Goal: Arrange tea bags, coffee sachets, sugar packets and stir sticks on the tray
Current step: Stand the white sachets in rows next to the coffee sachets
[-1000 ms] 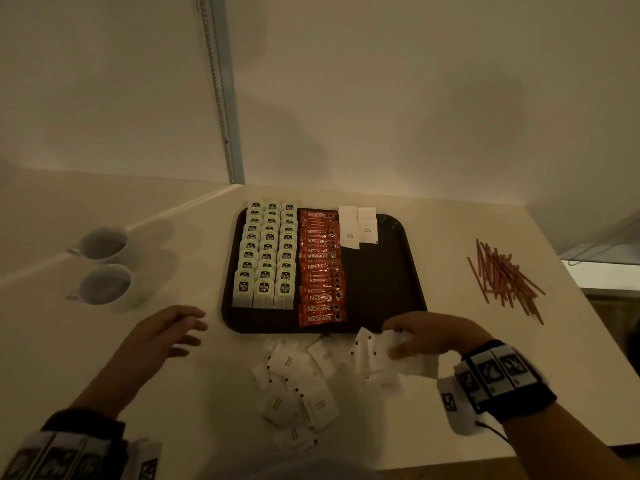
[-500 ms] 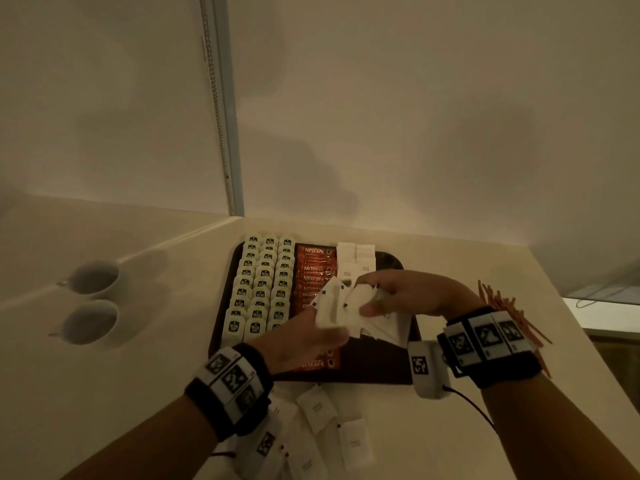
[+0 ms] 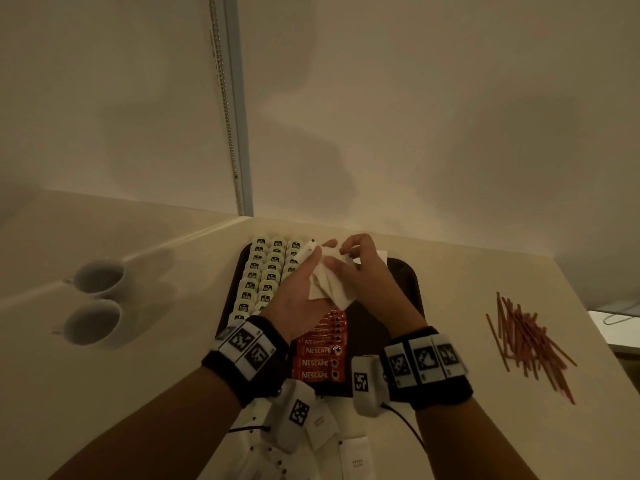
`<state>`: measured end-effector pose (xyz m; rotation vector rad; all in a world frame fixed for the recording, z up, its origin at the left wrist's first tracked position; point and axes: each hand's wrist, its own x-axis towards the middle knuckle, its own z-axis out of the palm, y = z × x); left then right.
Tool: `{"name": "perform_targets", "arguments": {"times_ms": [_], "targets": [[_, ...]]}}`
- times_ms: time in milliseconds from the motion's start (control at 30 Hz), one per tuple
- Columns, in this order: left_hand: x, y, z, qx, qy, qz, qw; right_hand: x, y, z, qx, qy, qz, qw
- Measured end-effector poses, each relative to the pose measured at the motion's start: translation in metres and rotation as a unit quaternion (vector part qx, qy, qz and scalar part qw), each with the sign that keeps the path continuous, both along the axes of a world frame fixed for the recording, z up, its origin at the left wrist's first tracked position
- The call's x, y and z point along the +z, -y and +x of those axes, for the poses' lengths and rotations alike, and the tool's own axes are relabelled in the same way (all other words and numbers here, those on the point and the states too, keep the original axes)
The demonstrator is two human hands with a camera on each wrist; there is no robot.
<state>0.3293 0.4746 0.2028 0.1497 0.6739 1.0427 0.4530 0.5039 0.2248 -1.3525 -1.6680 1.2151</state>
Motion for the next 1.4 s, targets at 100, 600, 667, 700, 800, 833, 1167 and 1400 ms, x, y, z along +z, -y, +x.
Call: {"name": "perform_targets", "arguments": {"times_ms": [100,600,667,700,800,833,1167,1400], "targets": [[-0.008,0.004,0.004,0.006,-0.004,0.029,1.000,-0.006,-0.002,-0.013,0.005,-0.004,0.030,1.000],[-0.004,0.009,-0.015,-0.006,-0.166,0.067,0.984,-0.012,0.025,0.004,-0.005,0.041,0.055,0.998],[-0.003,0.010,-0.015,-0.002,-0.174,0.051,0.983,-0.013,0.025,0.004,-0.001,0.033,0.043,0.999],[-0.002,0.010,-0.016,0.001,-0.178,0.039,0.983,-0.013,0.025,0.005,0.004,0.030,0.035,0.999],[-0.006,0.008,-0.023,0.019,-0.203,0.040,0.978,-0.011,0.025,0.010,-0.011,-0.030,-0.005,0.999],[-0.007,0.008,-0.025,0.024,-0.214,0.049,0.975,-0.009,0.026,0.013,-0.023,-0.071,-0.027,0.997],[0.005,0.016,-0.020,-0.036,-0.343,0.142,0.928,-0.008,0.029,0.011,-0.043,-0.297,-0.167,0.939],[0.005,0.011,-0.024,-0.004,-0.427,0.125,0.896,-0.017,0.032,0.015,-0.018,-0.240,-0.153,0.959]]}}
